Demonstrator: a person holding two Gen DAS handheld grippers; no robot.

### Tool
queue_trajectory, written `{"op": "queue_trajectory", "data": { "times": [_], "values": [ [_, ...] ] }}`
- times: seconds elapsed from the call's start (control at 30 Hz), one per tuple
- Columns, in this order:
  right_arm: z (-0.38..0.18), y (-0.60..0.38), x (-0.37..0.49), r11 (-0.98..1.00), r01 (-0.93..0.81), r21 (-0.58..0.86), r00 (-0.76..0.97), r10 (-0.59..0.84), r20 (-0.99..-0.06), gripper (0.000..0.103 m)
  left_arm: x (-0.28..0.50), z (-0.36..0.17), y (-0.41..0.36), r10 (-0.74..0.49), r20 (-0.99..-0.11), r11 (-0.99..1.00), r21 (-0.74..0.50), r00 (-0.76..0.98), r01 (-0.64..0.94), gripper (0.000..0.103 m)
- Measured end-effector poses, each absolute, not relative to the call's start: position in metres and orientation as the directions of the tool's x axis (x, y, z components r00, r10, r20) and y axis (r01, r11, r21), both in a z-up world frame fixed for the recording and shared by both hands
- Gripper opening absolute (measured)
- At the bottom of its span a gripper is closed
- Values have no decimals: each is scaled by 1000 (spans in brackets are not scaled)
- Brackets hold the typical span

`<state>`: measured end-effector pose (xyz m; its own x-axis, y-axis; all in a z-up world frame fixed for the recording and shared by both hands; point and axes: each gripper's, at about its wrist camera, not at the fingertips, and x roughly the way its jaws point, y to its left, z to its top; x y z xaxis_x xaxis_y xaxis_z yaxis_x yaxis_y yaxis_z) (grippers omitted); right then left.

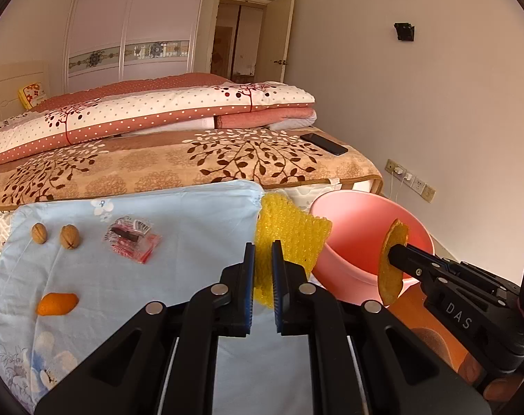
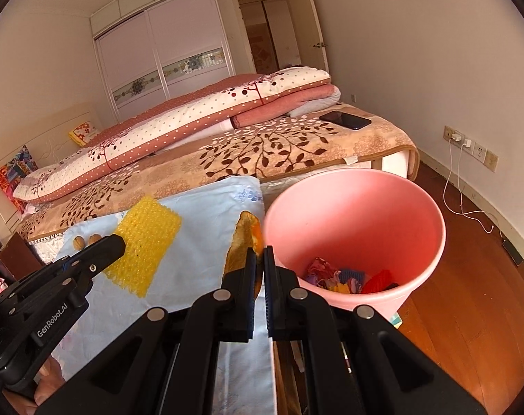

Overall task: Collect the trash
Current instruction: 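Carry the yellow net and orange peel with both grippers over the pink bucket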

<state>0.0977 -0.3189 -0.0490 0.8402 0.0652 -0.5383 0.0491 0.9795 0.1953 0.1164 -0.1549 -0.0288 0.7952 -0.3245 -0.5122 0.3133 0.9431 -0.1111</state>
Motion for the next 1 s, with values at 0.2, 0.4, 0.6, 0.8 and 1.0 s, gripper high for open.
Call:
{"op": "queue_trajectory", "data": {
  "times": [0.2,0.4,0.6,0.8,1.0],
  "values": [
    [-49,-360,94,968,136,211,844,-2,-536,4,122,-26,-188,-393,-511,914,-124,765,386,9],
    [-54,-393,97,954,191,233,840,-36,-541,4,131,-30,-217,-443,-532,888,-151,722,434,9],
    [-60,-413,107,943,220,248,835,-51,-548,4,143,-32,-241,-473,-546,870,-167,692,464,9],
    [-66,-425,115,935,242,258,828,-60,-557,4,155,-39,-261,-491,-562,856,-169,666,489,9],
    [-73,-434,122,930,254,266,821,-62,-568,4,163,-48,-270,-510,-577,844,-193,638,500,9]
  ]
}}
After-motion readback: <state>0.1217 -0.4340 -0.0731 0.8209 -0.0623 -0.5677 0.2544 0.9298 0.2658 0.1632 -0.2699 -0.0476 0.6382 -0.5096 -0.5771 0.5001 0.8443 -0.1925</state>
